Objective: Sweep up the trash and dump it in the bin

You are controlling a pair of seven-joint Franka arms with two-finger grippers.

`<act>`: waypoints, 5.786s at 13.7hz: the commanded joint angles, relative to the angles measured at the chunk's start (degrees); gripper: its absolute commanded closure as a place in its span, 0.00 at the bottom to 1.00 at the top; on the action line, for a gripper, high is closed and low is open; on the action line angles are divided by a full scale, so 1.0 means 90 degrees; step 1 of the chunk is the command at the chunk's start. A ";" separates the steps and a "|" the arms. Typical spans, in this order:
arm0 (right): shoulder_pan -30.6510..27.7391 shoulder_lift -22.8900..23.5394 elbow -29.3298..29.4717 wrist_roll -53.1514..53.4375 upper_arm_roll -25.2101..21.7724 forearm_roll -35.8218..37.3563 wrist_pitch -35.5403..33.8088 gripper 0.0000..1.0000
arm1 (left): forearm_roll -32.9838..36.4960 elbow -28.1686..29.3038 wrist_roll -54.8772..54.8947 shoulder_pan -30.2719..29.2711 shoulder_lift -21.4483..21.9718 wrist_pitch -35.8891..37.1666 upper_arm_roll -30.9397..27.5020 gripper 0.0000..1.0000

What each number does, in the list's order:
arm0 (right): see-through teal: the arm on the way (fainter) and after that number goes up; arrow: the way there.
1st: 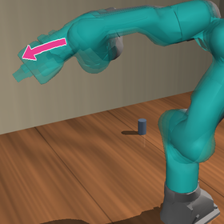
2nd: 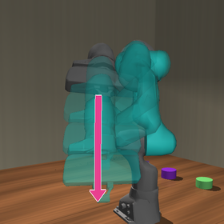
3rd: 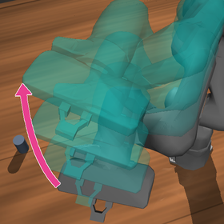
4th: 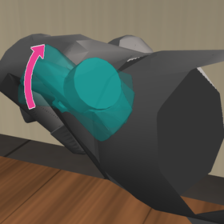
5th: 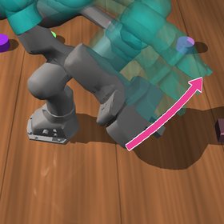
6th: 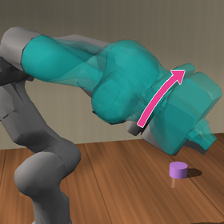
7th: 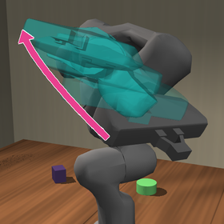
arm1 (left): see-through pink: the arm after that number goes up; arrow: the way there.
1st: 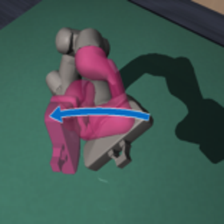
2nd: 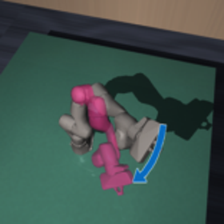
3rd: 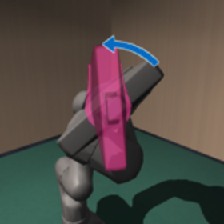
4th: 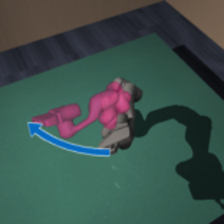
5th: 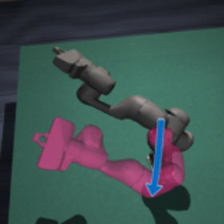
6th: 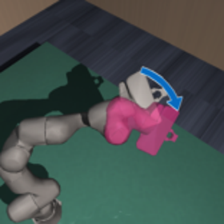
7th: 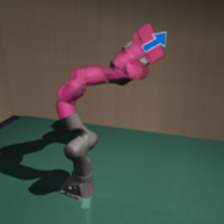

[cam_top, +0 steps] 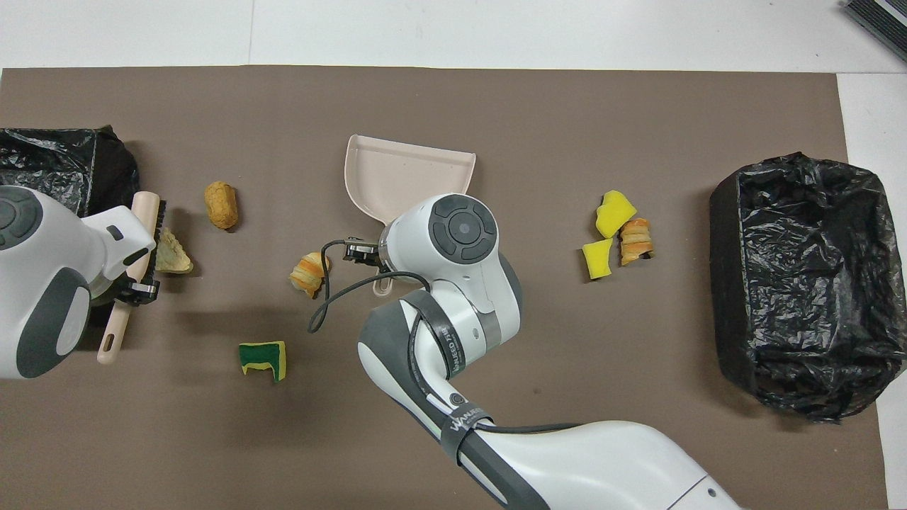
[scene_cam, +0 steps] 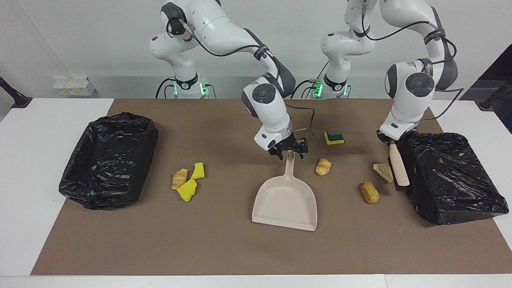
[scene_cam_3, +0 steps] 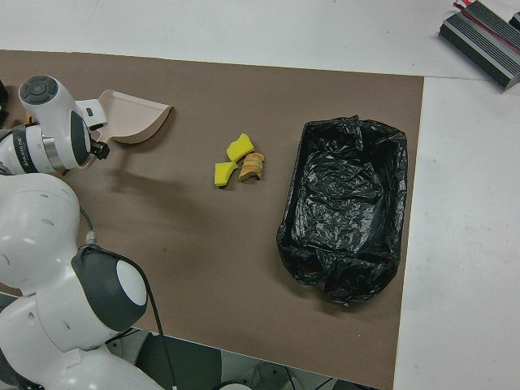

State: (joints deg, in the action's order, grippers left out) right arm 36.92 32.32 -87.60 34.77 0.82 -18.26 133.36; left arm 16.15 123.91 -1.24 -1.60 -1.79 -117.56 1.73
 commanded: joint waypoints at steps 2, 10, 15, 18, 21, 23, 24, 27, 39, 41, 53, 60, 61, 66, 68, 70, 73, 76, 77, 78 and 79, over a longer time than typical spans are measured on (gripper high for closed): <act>-0.0068 0.0178 0.0241 -0.0133 0.0036 0.0203 -0.0033 0.37 | -0.1593 0.0373 0.0079 -0.0155 0.0140 -0.0502 0.0091 1.00; -0.0147 0.0139 0.0241 -0.0133 0.0026 0.0417 -0.0364 0.97 | -0.2751 0.0082 -0.0389 0.1281 0.0198 -0.0270 0.0120 1.00; -0.0244 0.0149 0.0212 -0.0191 0.0036 0.0447 -0.0384 0.73 | -0.2663 -0.0486 -0.0361 0.0815 0.0286 0.0113 0.0061 1.00; -0.0215 0.0139 0.0192 -0.0387 0.0036 0.0427 -0.0394 0.61 | -0.2469 -0.0583 -0.0399 0.0442 0.0141 -0.0063 0.0061 1.00; -0.0195 0.0139 0.0183 -0.0407 0.0046 0.0408 -0.0394 0.58 | -0.2448 -0.0574 -0.0341 0.0392 -0.0094 -0.0365 0.0071 1.00; -0.0205 0.0139 0.0163 -0.0416 0.0046 0.0398 -0.0433 0.66 | -0.2448 -0.0564 -0.0331 0.0421 -0.0114 -0.0385 0.0071 1.00; -0.0205 0.0130 0.0163 -0.0513 0.0036 0.0398 -0.0482 0.80 | -0.2448 -0.0564 -0.0331 0.0431 -0.0124 -0.0385 0.0071 1.00; -0.0234 0.0110 0.0143 -0.0631 0.0036 0.0466 -0.0608 1.00 | -0.2448 -0.0554 -0.0302 0.0402 -0.0134 -0.0395 0.0071 1.00; -0.0957 -0.1929 -0.1280 -0.4287 -0.0013 0.0974 -0.2717 1.00 | -0.2448 -0.0515 -0.0292 0.0509 -0.0514 -0.0658 0.0081 1.00; -0.1094 -0.2184 -0.1730 -0.5354 -0.0003 0.0925 -0.2826 1.00 | -0.2448 -0.0515 -0.0282 0.0509 -0.0592 -0.0736 0.0091 1.00; -0.1290 -0.2771 -0.2396 -0.7840 -0.0003 0.0381 -0.3451 1.00 | -0.1931 -0.1951 0.2261 0.0773 -0.1892 -0.0417 0.0140 1.00; -0.1016 -0.2557 -0.2356 -0.7389 0.0026 0.0202 -0.3460 1.00 | -0.1833 -0.1736 0.3223 0.1320 -0.1550 0.0854 0.0149 1.00; -0.0967 -0.2566 -0.2356 -0.7322 0.0026 0.0202 -0.3586 1.00 | -0.1833 -0.1755 0.3223 0.1368 -0.1521 0.0884 0.0140 1.00; -0.0957 -0.2459 -0.2552 -0.6910 0.0026 0.0495 -0.3783 1.00 | -0.1843 -0.1698 0.2999 0.0989 -0.1188 0.0661 0.0061 1.00; -0.0812 -0.2410 -0.2552 -0.6911 0.0026 0.0505 -0.3637 1.00 | -0.1843 -0.1338 0.3018 0.0822 -0.1159 0.0339 0.0061 1.00; -0.0781 -0.2380 -0.2542 -0.6891 0.0026 0.0505 -0.3597 1.00 | -0.1891 -0.0792 0.2834 0.0890 -0.0965 -0.0090 0.0081 1.00; -0.0743 -0.2361 -0.2513 -0.6842 0.0026 0.0505 -0.3607 1.00 | -0.2202 -0.0310 0.2501 0.1230 -0.0720 -0.0240 0.0130 1.00; -0.0597 -0.2302 -0.2484 -0.6833 0.0016 0.0554 -0.3461 1.00 | -0.2566 -0.0193 0.2335 0.1865 -0.0554 0.0043 0.0130 1.00; -0.0557 -0.2273 -0.2493 -0.6746 0.0026 0.0564 -0.3403 1.00 | -0.2575 -0.0203 0.2335 0.1964 -0.0544 0.0267 0.0130 1.00; -0.0566 -0.2273 -0.2493 -0.6706 0.0026 0.0564 -0.3421 1.00 | -0.2624 -0.0213 0.2325 0.2139 -0.0495 0.0511 0.0139 1.00; -0.0567 -0.2273 -0.2493 -0.6706 0.0016 0.0564 -0.3422 1.00 | -0.2789 -0.0203 0.2306 0.2334 -0.0437 0.0726 0.0130 1.00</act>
State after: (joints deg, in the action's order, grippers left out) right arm 31.43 11.24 -110.02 -26.42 0.83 -13.68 101.36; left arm -6.47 120.13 19.67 16.37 -8.31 -114.15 3.71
